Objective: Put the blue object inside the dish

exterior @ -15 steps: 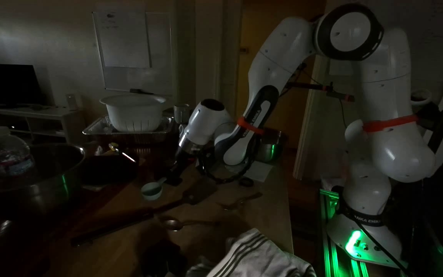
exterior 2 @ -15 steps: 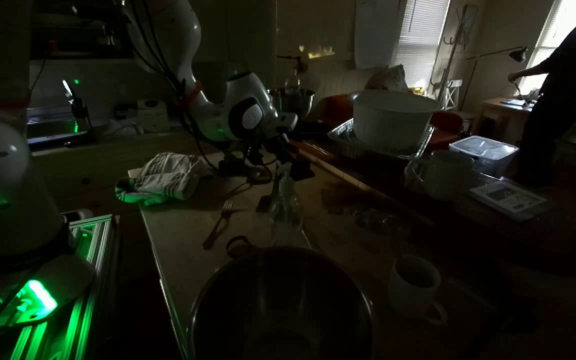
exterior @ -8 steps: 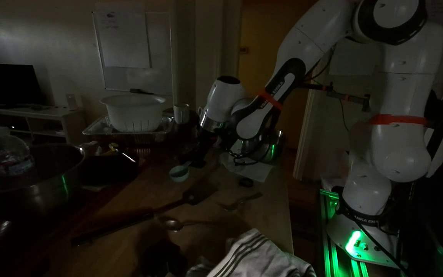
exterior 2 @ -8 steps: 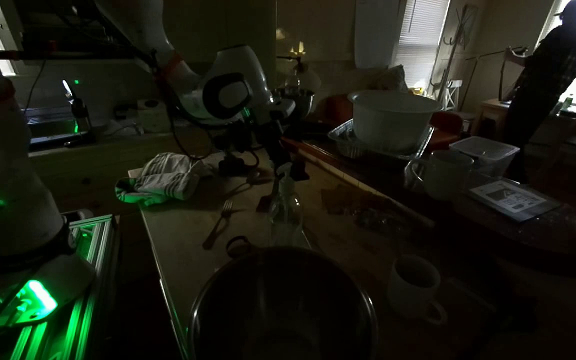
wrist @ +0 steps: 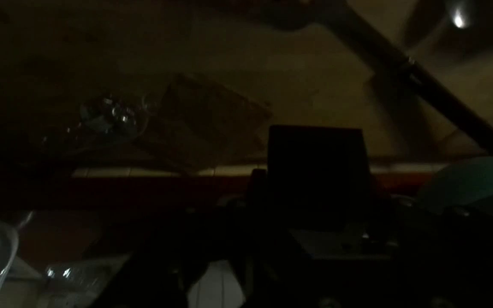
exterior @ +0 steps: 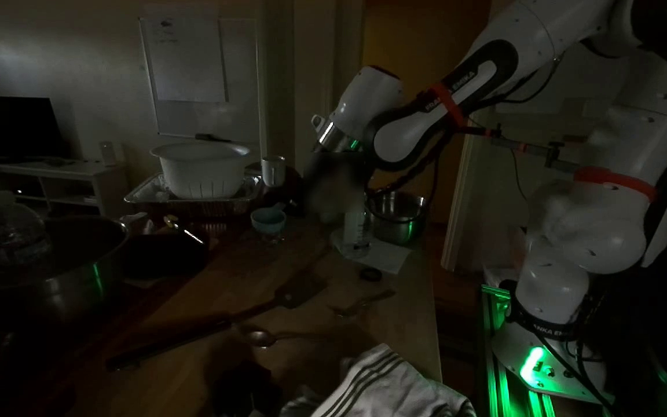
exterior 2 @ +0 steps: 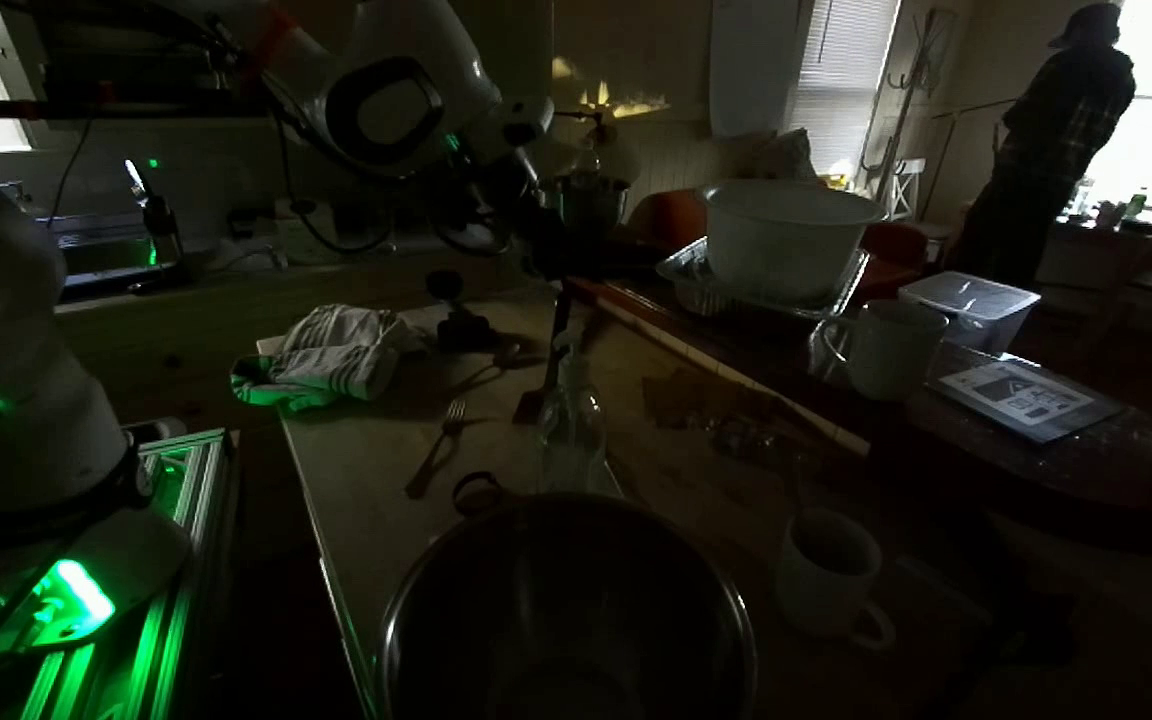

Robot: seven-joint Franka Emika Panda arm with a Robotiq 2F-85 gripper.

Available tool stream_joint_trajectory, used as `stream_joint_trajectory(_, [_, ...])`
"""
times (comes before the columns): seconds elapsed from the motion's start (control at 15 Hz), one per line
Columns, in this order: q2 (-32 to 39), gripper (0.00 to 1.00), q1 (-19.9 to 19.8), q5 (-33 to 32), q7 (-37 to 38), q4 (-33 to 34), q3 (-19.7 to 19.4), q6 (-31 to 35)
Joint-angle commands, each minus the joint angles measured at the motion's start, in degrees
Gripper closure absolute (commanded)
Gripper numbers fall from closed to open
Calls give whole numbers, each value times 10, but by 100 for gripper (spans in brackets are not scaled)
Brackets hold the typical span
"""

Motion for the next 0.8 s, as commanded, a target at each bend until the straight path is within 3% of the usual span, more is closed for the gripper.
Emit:
stream_joint_trajectory(0.0, [-21, 73, -53, -14, 38, -8, 37, 100])
stream_joint_trajectory(0.07, [-15, 73, -58, -25, 50, -4, 38, 123])
stream_joint_trajectory(0.2, [8, 73, 20, 37, -16, 0, -12, 94])
stream_joint_trajectory(0.27, [-12, 48, -35, 13, 9, 1, 26, 93])
stream_joint_trajectory(0.4, [2, 48, -8, 25, -2, -1, 12, 95])
stream_joint_trajectory(0.47, [7, 73, -3, 27, -3, -1, 11, 95])
stream_joint_trajectory(0.73, [29, 73, -90, -26, 88, 27, 84, 211])
